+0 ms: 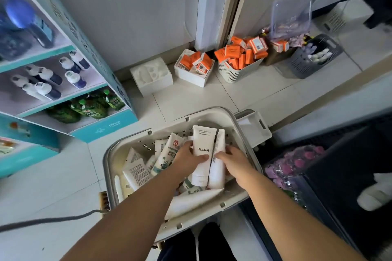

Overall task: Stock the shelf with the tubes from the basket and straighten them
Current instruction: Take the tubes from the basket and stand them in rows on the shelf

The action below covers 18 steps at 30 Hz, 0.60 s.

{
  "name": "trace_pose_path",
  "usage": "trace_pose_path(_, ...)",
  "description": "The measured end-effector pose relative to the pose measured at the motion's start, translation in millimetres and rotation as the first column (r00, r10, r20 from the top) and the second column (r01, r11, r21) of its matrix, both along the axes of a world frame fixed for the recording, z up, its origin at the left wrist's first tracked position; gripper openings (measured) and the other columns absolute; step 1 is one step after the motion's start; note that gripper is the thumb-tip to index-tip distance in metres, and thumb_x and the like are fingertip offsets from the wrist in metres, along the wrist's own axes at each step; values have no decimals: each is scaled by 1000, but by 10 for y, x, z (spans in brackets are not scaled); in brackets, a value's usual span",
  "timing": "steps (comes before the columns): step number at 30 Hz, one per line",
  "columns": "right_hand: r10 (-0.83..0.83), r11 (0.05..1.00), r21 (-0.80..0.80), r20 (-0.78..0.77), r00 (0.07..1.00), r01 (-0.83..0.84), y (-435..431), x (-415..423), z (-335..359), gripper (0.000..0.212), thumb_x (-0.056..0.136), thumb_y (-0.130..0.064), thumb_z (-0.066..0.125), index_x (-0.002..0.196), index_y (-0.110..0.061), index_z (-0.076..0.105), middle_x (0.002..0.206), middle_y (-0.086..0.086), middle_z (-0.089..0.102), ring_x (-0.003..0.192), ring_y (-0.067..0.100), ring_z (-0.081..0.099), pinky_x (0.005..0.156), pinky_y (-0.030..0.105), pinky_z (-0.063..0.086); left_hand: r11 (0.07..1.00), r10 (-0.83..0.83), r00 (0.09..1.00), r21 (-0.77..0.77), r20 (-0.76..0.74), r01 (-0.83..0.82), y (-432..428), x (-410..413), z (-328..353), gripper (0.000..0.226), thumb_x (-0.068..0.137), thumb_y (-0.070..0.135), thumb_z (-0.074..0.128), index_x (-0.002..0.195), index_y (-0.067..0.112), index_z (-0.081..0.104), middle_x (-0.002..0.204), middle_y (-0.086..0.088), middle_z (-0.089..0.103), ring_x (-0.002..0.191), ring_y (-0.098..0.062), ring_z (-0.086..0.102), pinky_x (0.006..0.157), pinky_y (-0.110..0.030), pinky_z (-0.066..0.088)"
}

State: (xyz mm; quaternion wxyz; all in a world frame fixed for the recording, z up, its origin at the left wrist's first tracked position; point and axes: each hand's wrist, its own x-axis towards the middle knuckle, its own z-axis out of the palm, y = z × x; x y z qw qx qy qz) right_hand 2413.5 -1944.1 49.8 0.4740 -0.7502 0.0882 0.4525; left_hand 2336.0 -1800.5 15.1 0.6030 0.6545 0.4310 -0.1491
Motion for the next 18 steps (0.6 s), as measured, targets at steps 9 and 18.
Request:
trace_pose_path(9, -120, 979, 170, 17, 993, 116, -54, 46, 340, 27, 80, -26, 56, 102, -14, 66, 94, 10, 72, 88, 33, 65, 59, 33, 43, 892, 142, 980, -448, 136, -67, 201, -46, 433, 54, 76, -4, 71, 124, 17, 55, 115, -7, 69, 100, -25, 66, 77, -38, 54)
trace_pose_path(18, -225, 822, 494, -176, 958, 284, -213, -19, 976, 59, 76, -27, 79, 128, -11, 56, 122, 19, 63, 106, 32, 62, 79, 48, 55, 804, 140, 919, -584, 368, 111, 255, 22, 1185, 65, 64, -5, 63, 126, 10, 54, 112, -17, 68, 92, -31, 69, 70, -38, 58)
